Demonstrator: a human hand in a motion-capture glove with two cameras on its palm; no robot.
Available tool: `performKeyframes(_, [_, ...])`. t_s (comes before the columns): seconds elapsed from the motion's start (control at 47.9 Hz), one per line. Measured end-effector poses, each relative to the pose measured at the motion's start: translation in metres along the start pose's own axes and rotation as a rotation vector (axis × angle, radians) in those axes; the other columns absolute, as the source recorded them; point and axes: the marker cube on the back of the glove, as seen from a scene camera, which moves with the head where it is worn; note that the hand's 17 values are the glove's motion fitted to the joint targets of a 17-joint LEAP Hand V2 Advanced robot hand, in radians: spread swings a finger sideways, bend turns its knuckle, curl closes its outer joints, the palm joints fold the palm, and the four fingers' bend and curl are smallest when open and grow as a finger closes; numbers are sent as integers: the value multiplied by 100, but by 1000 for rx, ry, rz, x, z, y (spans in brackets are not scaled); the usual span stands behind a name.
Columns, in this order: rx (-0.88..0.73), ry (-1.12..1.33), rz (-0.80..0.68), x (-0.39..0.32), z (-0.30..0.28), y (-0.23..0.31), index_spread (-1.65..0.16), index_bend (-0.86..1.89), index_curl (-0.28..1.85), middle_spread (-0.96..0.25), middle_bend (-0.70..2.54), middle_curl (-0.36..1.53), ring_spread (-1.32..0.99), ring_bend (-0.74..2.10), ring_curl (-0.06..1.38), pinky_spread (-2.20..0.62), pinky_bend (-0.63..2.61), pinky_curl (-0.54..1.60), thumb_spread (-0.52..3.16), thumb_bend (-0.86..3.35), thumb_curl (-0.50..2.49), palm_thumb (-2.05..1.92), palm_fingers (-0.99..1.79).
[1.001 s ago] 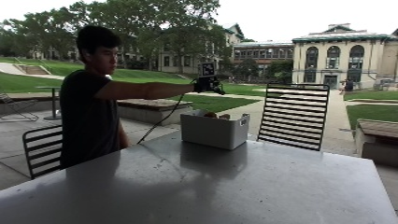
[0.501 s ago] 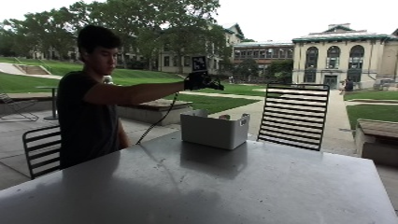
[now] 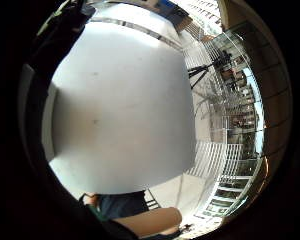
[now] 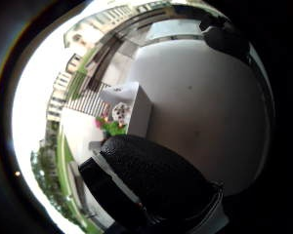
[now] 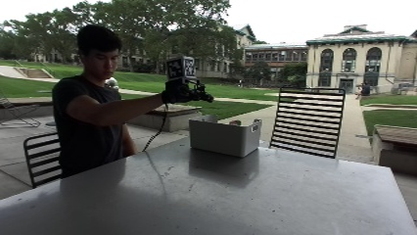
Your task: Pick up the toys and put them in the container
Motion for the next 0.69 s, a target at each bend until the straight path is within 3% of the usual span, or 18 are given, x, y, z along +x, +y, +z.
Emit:
performKeyframes(0.229, [-52, 15, 64, 72, 31, 5, -31, 41, 48, -10, 54, 38, -26, 50, 23, -9, 72, 33, 99, -13, 3, -21, 4])
performKeyframes(0.688, [-54, 20, 76, 102, 46, 28, -32, 36, 49, -10, 48, 38, -26, 42, 23, -7, 63, 32, 99, -13, 2, -21, 6])
